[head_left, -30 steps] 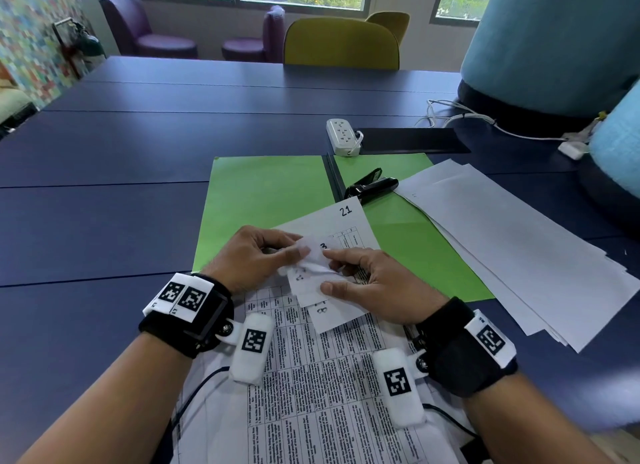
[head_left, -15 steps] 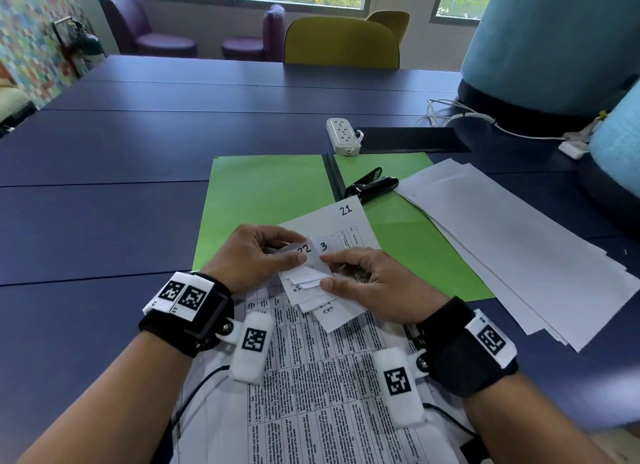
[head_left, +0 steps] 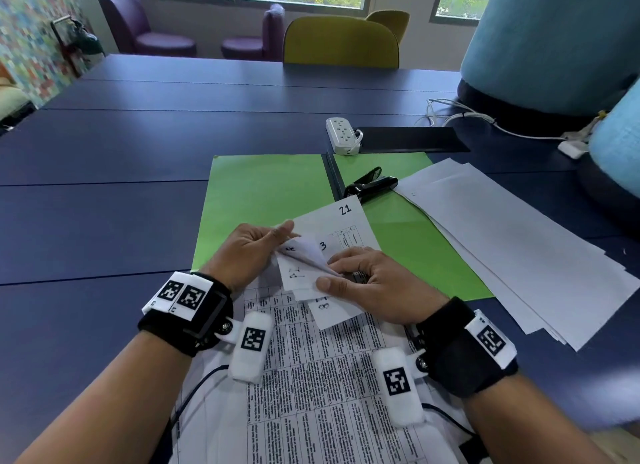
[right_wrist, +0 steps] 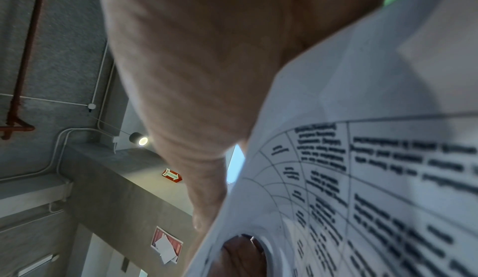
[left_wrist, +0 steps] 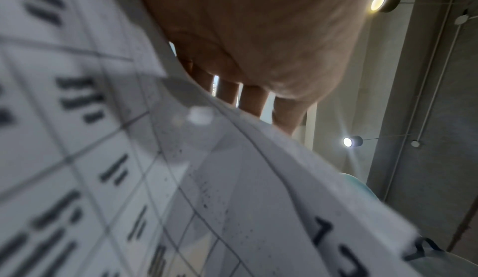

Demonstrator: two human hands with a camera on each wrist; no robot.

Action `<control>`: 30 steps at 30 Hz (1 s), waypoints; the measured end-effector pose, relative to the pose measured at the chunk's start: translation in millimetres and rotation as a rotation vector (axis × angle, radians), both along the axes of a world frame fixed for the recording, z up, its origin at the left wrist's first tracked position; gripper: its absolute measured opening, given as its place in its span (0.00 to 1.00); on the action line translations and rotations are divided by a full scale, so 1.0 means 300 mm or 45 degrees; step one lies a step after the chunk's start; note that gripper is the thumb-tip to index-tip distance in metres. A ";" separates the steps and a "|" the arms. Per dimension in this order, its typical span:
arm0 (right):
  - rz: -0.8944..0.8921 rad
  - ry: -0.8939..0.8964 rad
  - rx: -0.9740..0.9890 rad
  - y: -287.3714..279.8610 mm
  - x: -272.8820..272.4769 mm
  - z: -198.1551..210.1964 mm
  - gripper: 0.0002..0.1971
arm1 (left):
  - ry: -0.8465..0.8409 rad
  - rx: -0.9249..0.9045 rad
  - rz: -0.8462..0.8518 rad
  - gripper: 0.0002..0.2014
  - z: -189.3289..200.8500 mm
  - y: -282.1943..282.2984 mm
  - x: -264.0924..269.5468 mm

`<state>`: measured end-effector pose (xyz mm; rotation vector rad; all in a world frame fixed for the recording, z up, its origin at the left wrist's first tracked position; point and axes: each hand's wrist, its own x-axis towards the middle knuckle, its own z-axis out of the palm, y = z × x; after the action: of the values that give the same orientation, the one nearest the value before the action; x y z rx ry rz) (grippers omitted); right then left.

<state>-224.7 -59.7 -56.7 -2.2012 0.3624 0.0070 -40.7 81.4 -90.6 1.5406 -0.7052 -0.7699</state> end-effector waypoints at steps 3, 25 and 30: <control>0.008 -0.006 -0.019 0.007 0.000 0.009 0.30 | -0.057 0.037 -0.046 0.04 0.002 0.008 -0.003; -0.056 -0.075 0.067 0.012 -0.015 0.006 0.24 | -0.202 0.049 -0.055 0.12 -0.006 0.013 0.011; -0.117 -0.104 0.138 0.015 -0.018 -0.005 0.21 | -0.162 -0.015 -0.050 0.17 0.003 0.011 -0.001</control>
<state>-230.0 -55.1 -58.1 -2.0695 0.4081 -0.1107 -41.1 84.5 -89.6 1.5790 -0.8343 -0.7001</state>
